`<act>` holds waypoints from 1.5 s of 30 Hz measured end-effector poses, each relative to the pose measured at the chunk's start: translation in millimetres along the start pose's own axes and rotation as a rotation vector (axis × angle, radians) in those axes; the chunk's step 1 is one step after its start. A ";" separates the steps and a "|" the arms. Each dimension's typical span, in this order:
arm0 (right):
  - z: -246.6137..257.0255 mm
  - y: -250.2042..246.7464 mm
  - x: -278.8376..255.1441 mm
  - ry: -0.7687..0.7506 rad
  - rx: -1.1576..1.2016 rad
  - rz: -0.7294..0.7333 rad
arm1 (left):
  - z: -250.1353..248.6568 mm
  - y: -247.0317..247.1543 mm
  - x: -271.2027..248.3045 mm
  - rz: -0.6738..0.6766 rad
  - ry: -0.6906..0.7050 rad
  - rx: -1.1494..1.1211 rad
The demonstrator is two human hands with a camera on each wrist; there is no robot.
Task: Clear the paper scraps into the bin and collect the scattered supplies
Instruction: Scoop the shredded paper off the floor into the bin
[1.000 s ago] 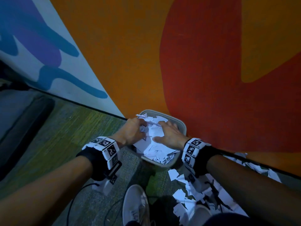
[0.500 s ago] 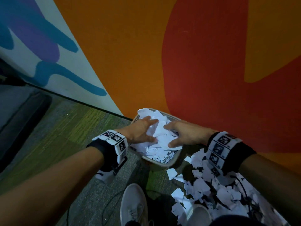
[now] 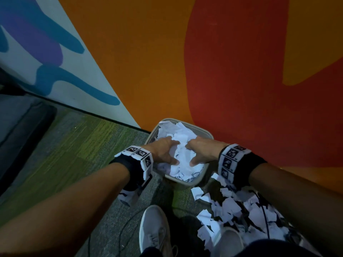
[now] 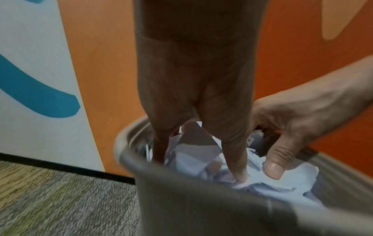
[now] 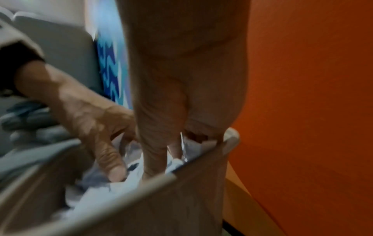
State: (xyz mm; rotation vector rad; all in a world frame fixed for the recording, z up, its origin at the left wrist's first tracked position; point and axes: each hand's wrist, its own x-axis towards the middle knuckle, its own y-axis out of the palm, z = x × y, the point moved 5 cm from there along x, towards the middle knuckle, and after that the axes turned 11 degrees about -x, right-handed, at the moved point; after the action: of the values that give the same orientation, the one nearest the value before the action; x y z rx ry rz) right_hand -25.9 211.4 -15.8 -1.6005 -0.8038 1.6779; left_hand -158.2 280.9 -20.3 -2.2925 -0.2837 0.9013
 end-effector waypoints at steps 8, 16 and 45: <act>-27.1 -44.8 -87.9 -0.012 0.371 -0.281 | -61.0 -52.6 -28.0 -0.092 0.041 0.216; -96.3 -9.4 -191.1 0.101 0.448 -0.364 | -188.3 -17.4 -18.0 0.020 0.282 0.206; -142.8 454.1 -305.9 0.980 1.228 -0.117 | -204.1 365.2 123.1 0.481 0.400 0.273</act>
State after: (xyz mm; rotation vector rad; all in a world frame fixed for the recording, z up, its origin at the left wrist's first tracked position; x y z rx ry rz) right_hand 97.4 -304.2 -213.6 -1.1260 0.5560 0.7352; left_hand 57.5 -48.6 -207.6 -2.2476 0.5516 0.6266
